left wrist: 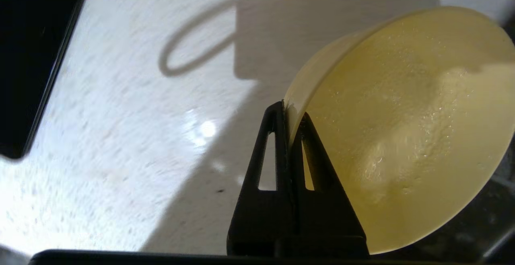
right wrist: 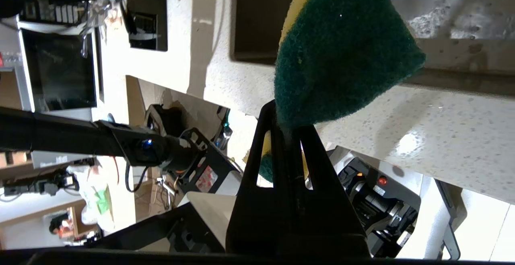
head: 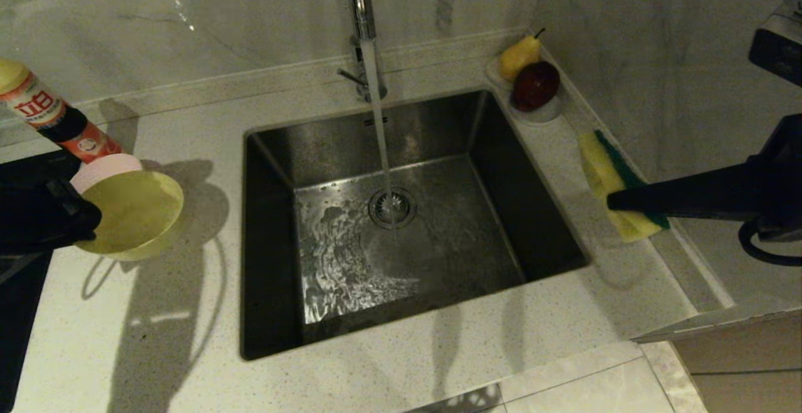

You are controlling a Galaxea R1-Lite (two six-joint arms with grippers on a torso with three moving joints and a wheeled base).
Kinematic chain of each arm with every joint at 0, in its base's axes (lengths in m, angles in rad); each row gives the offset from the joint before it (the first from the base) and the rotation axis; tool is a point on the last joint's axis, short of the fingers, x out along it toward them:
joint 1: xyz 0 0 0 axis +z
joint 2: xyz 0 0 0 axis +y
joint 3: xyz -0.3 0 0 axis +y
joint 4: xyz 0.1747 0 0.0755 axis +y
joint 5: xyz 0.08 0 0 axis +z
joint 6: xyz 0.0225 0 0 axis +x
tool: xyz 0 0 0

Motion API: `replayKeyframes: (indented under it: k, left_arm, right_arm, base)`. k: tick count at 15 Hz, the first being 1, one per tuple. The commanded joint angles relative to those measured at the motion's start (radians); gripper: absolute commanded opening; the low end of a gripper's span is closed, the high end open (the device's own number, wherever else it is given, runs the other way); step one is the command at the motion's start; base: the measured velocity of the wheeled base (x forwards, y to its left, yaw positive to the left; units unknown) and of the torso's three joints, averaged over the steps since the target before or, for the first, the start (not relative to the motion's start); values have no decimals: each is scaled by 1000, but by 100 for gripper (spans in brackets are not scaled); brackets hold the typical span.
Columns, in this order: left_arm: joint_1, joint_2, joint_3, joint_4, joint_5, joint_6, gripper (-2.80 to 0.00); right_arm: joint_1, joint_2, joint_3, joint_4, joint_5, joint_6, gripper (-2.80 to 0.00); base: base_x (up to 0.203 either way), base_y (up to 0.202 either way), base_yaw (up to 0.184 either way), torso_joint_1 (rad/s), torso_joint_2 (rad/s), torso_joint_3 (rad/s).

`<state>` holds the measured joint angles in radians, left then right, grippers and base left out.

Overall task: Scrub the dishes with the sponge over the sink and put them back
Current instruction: Place the bowl on the table

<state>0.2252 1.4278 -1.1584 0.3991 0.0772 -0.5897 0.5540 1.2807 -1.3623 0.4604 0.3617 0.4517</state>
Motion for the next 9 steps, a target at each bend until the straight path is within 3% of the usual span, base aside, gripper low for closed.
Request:
replayKeyframes:
  k: [1,5,9]
  left_arm:
    - [40,37,58,-7,-10,-22,-280]
    - [61,80,122,-117,-13,-27,-280]
    - [76,96,134,-131,-32,-25,-280]
  right_arm:
    - [-5,5,2,3,5,2,-280]
    - [-6,13,5,1,6,2,-280]
    - [-14,20,5,1,8,2,-280]
  base:
    - [0,0,0,0,0,0]
    - [0,0,0,0,0,0]
    - [0,0,0,0,0,0]
